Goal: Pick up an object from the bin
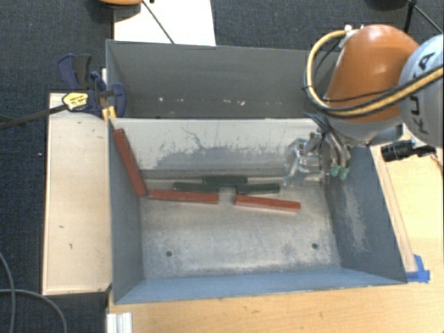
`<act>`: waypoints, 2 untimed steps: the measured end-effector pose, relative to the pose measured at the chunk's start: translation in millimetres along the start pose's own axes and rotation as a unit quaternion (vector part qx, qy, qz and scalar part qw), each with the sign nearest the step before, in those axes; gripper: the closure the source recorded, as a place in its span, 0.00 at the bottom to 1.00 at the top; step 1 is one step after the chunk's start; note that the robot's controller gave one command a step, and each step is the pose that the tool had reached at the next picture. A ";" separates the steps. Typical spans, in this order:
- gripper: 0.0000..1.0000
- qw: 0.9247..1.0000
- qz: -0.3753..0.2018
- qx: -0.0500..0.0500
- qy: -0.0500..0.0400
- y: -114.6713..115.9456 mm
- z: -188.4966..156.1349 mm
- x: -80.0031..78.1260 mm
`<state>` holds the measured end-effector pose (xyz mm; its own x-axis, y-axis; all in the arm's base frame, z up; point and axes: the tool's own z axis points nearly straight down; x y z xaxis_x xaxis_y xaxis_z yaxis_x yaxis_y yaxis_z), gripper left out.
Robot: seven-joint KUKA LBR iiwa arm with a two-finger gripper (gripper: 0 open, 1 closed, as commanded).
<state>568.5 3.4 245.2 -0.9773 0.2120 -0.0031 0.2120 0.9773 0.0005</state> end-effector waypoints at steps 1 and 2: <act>1.00 1.000 0.001 0.000 -0.001 0.1 0.9 0.3; 1.00 1.000 0.000 0.000 0.001 3.8 35.0 6.0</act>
Offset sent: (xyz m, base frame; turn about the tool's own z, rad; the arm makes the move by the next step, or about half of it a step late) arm -0.0085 0.0109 -0.0691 -0.3045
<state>563.5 8.4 210.2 -0.9774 0.2113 -0.0013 0.2113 0.9774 0.0002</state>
